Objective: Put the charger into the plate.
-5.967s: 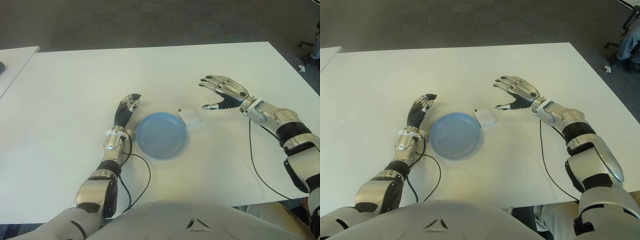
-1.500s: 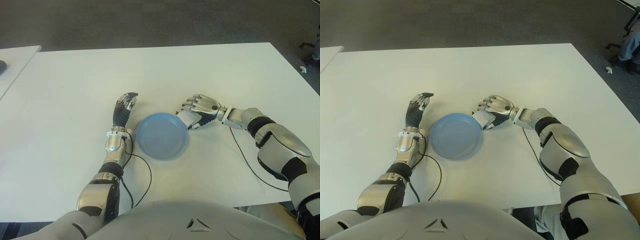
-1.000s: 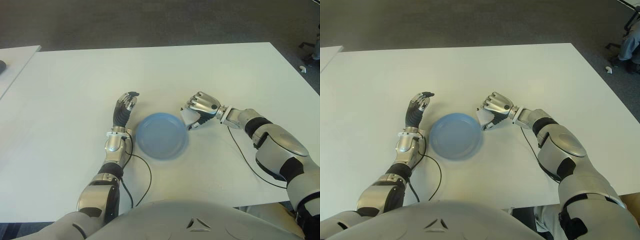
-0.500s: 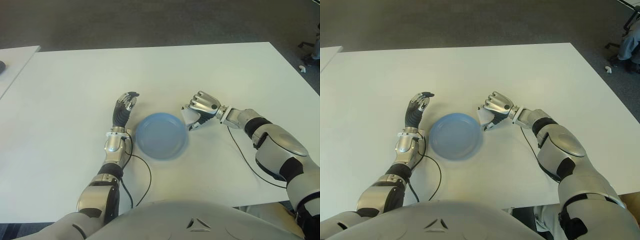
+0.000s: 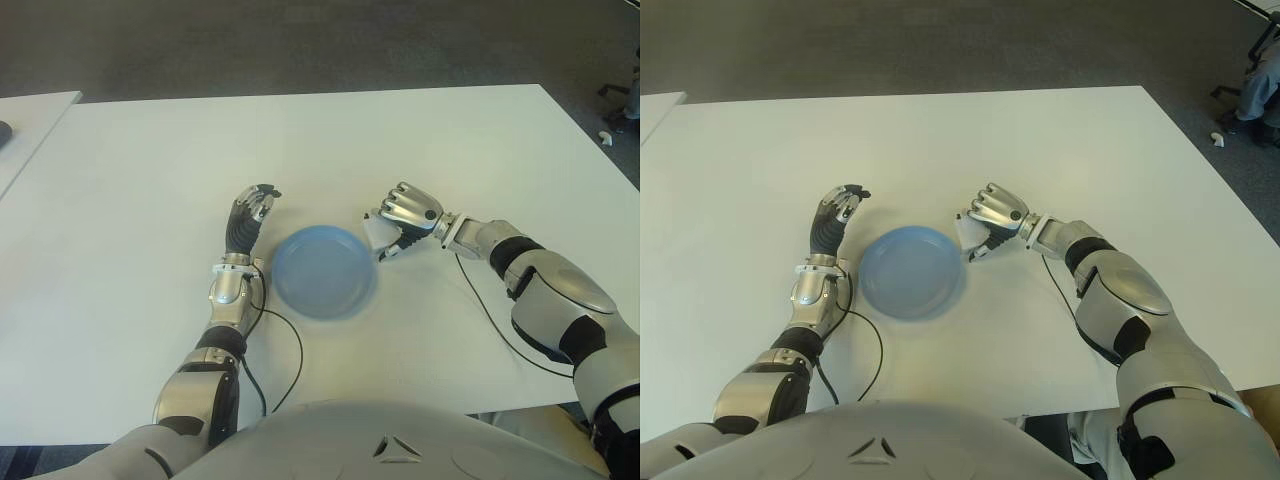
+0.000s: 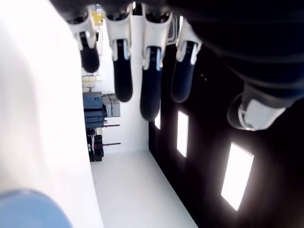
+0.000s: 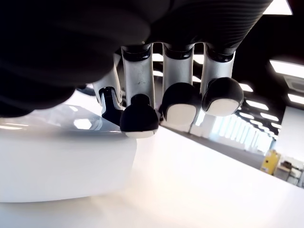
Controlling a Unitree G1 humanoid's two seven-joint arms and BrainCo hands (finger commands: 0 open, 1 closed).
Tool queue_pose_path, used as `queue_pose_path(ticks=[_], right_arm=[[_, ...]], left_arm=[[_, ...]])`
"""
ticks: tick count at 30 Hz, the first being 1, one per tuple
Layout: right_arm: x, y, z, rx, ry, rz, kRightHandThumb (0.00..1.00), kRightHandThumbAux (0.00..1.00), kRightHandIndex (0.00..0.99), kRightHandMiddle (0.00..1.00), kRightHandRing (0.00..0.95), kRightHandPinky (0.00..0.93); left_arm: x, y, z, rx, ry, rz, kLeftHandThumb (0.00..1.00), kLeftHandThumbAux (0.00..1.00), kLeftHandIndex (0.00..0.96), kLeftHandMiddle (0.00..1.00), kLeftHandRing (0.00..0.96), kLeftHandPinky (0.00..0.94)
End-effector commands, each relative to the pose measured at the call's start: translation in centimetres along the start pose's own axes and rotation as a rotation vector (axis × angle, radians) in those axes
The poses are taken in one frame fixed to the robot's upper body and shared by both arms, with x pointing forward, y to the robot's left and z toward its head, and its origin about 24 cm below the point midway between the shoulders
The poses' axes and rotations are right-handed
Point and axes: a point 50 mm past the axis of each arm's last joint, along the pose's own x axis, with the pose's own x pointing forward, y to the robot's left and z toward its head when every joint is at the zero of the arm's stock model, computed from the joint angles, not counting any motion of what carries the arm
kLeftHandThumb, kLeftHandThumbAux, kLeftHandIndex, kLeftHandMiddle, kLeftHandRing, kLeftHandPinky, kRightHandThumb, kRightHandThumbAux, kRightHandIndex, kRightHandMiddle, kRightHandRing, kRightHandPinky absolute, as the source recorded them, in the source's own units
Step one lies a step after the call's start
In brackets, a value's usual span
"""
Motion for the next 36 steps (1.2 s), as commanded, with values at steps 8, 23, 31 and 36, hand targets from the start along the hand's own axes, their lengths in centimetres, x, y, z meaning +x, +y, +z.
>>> queue_pose_path(ticks=[8, 23, 31, 36], right_arm=[[-0.7, -2.1, -2.9, -0.027, 0.092, -0.106, 0.483, 0.795, 0.803, 0.904, 0.907, 0.900], [0.3, -6.0, -4.0, -0.017, 0.155, -0.327, 0.552, 0.763, 0.805, 0.900, 0.909, 0.923], [0.5, -6.7, -3.8, -0.004, 0.163, -0.377, 0.599, 0.748, 0.810, 0.900, 0.909, 0.924], [0.7, -7.2, -3.5, 0.001, 0.154, -0.403, 0.647, 0.733, 0.812, 0.898, 0.908, 0.922]], left_arm=[[-8.7, -1.3, -5.7, -0.095, 0.346, 0.049, 0.000, 0.438, 0.326, 0.415, 0.304, 0.160], [-8.5, -1.3, -6.0, -0.081, 0.379, 0.068, 0.000, 0.463, 0.346, 0.407, 0.298, 0.157], [-8.5, -1.4, -6.1, -0.081, 0.393, 0.055, 0.000, 0.465, 0.338, 0.405, 0.304, 0.164], [-8.5, -1.5, -6.1, -0.080, 0.390, 0.055, 0.000, 0.464, 0.339, 0.413, 0.317, 0.175]])
